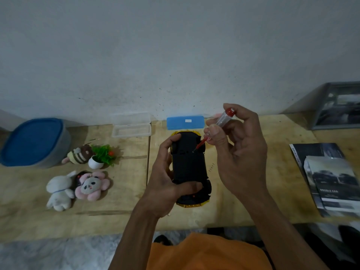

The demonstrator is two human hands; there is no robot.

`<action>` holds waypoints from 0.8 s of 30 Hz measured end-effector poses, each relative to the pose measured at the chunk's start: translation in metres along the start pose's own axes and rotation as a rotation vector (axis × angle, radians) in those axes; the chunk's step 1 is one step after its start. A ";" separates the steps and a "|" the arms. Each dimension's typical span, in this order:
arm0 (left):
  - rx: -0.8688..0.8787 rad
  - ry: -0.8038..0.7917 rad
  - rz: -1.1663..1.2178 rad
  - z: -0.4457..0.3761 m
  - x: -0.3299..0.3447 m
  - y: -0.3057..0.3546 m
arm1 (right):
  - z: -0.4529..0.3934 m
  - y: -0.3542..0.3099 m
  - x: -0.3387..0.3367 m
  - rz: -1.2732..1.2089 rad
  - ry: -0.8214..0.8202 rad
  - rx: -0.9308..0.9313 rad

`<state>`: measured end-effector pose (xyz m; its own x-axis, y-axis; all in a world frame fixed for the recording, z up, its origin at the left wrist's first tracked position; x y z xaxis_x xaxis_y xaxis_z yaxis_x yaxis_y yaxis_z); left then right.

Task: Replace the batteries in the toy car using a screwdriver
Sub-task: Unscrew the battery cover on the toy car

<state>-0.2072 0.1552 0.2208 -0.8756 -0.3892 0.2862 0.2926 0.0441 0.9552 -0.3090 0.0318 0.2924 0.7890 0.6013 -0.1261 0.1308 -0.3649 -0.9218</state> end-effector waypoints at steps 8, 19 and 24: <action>0.019 -0.004 0.033 -0.001 0.003 0.004 | 0.000 -0.003 -0.003 0.023 0.011 -0.010; 0.018 0.009 0.032 0.003 0.005 0.004 | 0.002 -0.003 -0.006 0.029 0.019 -0.016; 0.014 0.000 0.037 0.004 0.007 0.004 | 0.004 -0.005 -0.007 0.037 0.024 -0.021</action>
<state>-0.2141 0.1564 0.2271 -0.8642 -0.3876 0.3209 0.3189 0.0716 0.9451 -0.3176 0.0321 0.2961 0.8074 0.5705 -0.1506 0.1140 -0.4013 -0.9088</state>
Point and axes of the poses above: each hand's wrist, its own z-axis away from the middle knuckle, its own x-axis out of the palm, y = z × x, the point moved 2 cm from there along -z, towards the middle knuckle, and after that the axes turned 8 degrees about -y, right-handed, at the moved point
